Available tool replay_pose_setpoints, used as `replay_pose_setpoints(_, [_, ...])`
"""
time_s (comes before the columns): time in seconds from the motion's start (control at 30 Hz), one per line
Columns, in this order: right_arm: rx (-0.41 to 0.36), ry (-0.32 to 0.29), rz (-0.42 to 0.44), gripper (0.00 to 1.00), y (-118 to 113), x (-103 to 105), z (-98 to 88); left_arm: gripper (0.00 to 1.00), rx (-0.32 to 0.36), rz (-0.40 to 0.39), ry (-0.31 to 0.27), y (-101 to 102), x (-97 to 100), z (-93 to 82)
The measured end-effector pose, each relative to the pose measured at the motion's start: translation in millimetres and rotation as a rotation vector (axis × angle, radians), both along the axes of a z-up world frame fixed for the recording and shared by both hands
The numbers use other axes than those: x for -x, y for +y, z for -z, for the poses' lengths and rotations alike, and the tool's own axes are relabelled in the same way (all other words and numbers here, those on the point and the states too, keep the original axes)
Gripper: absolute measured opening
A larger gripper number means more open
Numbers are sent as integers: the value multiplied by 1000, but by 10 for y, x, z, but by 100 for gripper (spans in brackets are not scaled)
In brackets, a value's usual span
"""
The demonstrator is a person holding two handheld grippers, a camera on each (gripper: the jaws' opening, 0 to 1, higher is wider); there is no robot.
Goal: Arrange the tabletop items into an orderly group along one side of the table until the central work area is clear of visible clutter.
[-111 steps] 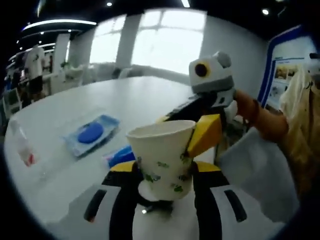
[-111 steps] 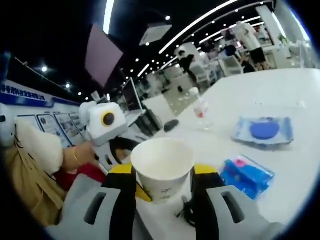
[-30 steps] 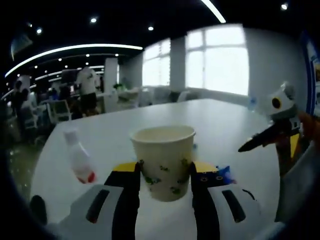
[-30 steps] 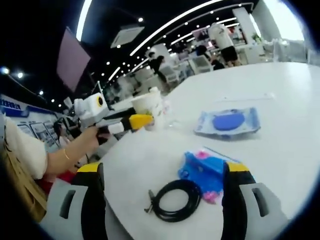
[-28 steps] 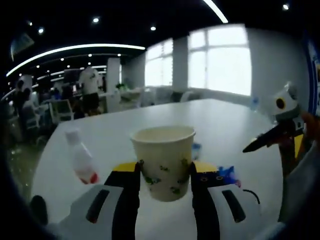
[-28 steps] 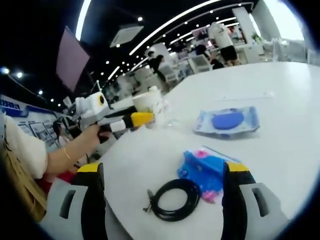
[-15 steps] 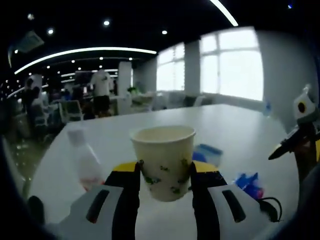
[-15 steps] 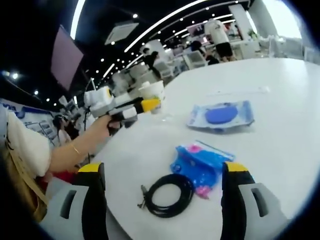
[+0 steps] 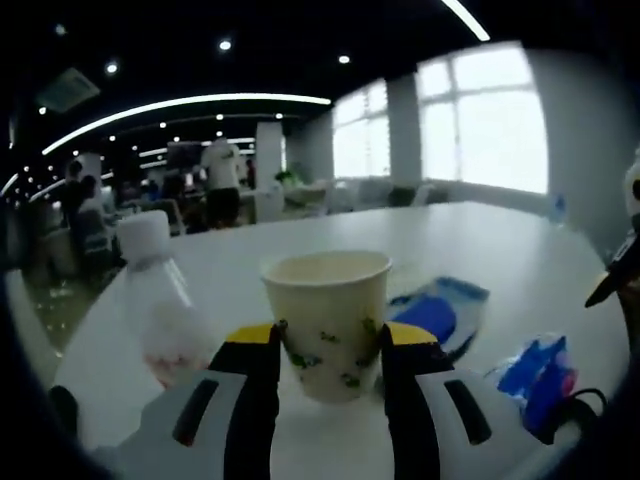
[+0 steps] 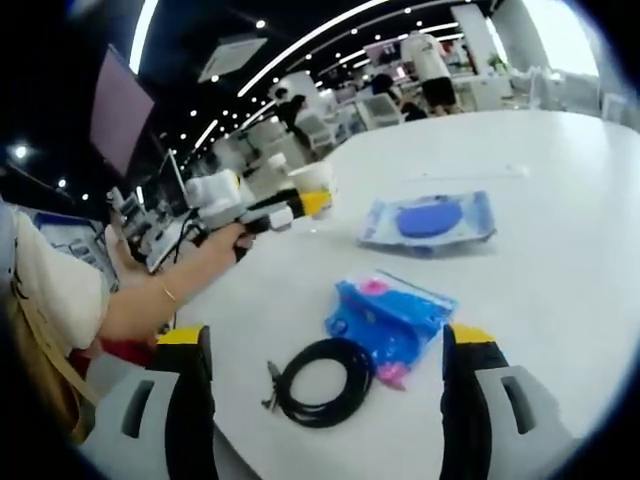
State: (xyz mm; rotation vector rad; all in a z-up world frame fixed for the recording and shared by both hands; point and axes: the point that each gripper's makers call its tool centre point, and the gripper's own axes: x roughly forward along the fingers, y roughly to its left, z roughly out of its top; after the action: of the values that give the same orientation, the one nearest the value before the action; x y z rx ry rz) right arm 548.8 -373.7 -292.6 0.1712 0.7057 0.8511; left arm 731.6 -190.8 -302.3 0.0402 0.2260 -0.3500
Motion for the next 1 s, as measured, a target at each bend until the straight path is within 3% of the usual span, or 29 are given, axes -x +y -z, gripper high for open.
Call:
replay_pose_setpoints(0.53, [29, 28, 23, 92, -56, 13, 84, 38, 5, -77, -6, 136, -190, 288])
replay_pose_setpoints(0.63, [23, 32, 25, 91, -48, 19, 87, 38, 23, -75, 2, 116, -195, 347])
replay_pose_setpoints(1.0, [17, 29, 18, 89, -38, 14, 88, 38, -12, -67, 22, 75, -211, 514])
